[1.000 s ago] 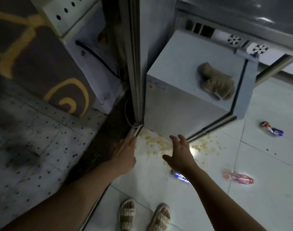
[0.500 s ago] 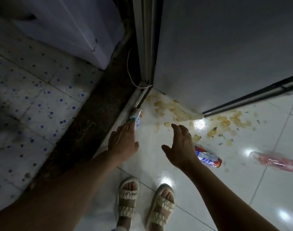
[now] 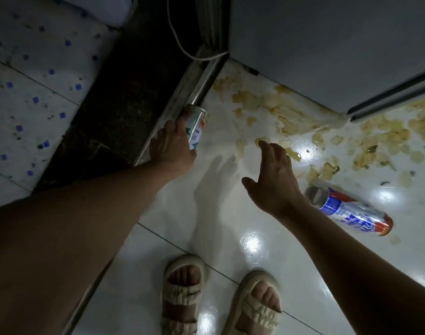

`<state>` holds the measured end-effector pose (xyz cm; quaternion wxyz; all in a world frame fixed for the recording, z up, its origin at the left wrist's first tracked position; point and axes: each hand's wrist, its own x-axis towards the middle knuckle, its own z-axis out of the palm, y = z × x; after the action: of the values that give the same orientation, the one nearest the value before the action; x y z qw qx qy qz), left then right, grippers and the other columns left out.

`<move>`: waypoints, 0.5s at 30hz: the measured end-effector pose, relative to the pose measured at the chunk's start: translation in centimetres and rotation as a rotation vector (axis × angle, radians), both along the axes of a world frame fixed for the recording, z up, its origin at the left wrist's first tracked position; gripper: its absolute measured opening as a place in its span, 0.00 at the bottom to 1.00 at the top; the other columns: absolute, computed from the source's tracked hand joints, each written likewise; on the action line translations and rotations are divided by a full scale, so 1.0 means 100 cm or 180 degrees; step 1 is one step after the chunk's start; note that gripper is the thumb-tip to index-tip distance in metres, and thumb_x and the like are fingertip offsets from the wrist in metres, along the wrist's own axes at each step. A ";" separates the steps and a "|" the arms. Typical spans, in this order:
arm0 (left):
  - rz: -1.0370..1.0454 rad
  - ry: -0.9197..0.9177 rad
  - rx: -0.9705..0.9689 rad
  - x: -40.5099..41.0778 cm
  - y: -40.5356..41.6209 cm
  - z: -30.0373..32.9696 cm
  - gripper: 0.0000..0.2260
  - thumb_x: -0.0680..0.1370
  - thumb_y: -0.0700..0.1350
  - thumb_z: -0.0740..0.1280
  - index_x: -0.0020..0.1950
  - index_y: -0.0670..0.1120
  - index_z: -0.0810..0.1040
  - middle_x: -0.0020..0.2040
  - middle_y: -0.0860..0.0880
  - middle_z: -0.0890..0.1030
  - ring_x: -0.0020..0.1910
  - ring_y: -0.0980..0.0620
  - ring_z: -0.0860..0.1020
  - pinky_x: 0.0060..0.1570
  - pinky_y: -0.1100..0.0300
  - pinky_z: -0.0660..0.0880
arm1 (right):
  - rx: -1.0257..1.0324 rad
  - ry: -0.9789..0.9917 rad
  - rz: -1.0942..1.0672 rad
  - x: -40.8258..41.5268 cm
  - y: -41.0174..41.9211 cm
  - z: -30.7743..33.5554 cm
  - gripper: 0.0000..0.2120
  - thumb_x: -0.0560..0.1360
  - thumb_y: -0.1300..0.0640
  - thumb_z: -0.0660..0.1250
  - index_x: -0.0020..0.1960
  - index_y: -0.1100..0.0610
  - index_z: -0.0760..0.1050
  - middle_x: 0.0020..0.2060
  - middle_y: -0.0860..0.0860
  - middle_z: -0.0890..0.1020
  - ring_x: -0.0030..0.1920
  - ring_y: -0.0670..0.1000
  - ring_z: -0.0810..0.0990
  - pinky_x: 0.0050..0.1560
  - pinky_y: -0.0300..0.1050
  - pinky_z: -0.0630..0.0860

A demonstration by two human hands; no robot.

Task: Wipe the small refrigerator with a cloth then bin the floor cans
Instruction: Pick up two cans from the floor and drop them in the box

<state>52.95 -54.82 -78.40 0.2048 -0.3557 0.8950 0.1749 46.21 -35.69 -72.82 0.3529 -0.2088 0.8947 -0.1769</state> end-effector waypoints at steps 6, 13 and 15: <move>0.0251 -0.0014 -0.0073 -0.012 -0.008 -0.043 0.32 0.75 0.48 0.67 0.73 0.41 0.55 0.68 0.37 0.66 0.66 0.37 0.67 0.62 0.45 0.65 | -0.0066 0.0109 -0.0048 0.007 0.005 -0.040 0.40 0.73 0.55 0.69 0.77 0.57 0.48 0.74 0.56 0.56 0.72 0.57 0.57 0.68 0.49 0.63; 0.0447 0.0011 -0.0009 -0.011 0.013 -0.063 0.39 0.71 0.49 0.72 0.74 0.43 0.53 0.65 0.35 0.68 0.62 0.35 0.70 0.56 0.45 0.69 | -0.0061 0.0264 -0.0252 0.010 0.028 -0.053 0.41 0.73 0.56 0.69 0.77 0.57 0.47 0.74 0.56 0.58 0.72 0.57 0.59 0.69 0.46 0.62; 0.0402 0.0042 0.0051 -0.009 0.024 -0.058 0.38 0.71 0.48 0.72 0.73 0.41 0.53 0.66 0.35 0.67 0.62 0.34 0.70 0.56 0.46 0.69 | 0.0007 0.0262 -0.0318 0.010 0.041 -0.049 0.42 0.73 0.55 0.69 0.77 0.57 0.46 0.74 0.56 0.58 0.72 0.56 0.59 0.69 0.47 0.62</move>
<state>52.06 -52.44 -84.24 0.1903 -0.4087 0.8706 0.1970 47.22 -31.58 -77.70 0.3068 -0.1707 0.9180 -0.1845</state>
